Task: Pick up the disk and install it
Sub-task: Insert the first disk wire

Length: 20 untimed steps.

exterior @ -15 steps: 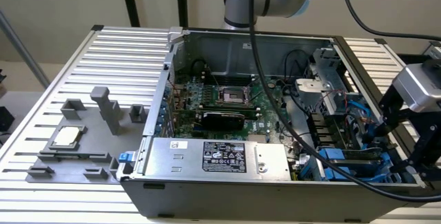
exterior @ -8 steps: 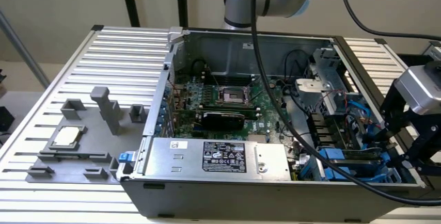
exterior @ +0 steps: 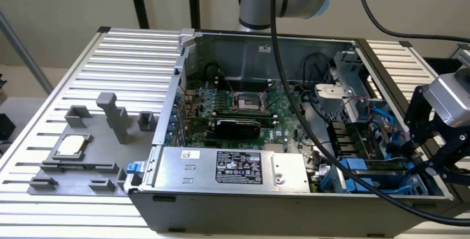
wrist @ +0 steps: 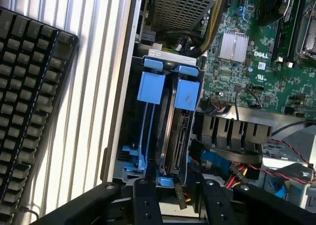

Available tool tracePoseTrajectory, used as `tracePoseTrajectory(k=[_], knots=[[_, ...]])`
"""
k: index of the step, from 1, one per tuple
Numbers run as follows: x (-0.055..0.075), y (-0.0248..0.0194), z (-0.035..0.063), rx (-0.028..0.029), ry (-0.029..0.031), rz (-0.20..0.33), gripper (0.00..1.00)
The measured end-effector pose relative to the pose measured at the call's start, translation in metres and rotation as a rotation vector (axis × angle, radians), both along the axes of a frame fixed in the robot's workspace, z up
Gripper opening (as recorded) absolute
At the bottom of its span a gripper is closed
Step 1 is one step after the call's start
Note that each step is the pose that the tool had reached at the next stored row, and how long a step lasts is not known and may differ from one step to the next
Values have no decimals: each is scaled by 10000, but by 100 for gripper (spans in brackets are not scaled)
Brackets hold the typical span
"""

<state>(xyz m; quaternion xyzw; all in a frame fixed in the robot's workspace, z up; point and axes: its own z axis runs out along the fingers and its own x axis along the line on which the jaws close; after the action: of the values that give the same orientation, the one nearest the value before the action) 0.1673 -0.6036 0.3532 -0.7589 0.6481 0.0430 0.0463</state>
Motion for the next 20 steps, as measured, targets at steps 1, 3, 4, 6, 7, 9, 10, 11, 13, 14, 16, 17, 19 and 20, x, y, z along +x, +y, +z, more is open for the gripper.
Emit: tracePoseTrajectory(k=[1, 3, 4, 6, 7, 9, 10, 11, 13, 14, 16, 17, 19, 20], knots=[[0, 0, -1, 14, 0, 58, 38], [0, 1, -7, 31, 0, 164, 38], [0, 2, -10, 39, 0, 207, 38], [0, 6, -19, 57, 0, 275, 38], [0, 9, -22, 65, 0, 297, 38], [0, 17, -24, 79, 0, 327, 38], [0, 21, -23, 82, 0, 338, 38], [0, 25, -24, 85, 0, 347, 36], [0, 30, -24, 85, 0, 359, 29], [1, 32, -24, 85, 0, 364, 29], [2, 39, -23, 83, 0, 372, 29], [4, 42, -23, 83, 0, 377, 29], [13, 46, -24, 84, 1, 387, 29], [17, 48, -24, 84, 0, 390, 29]])
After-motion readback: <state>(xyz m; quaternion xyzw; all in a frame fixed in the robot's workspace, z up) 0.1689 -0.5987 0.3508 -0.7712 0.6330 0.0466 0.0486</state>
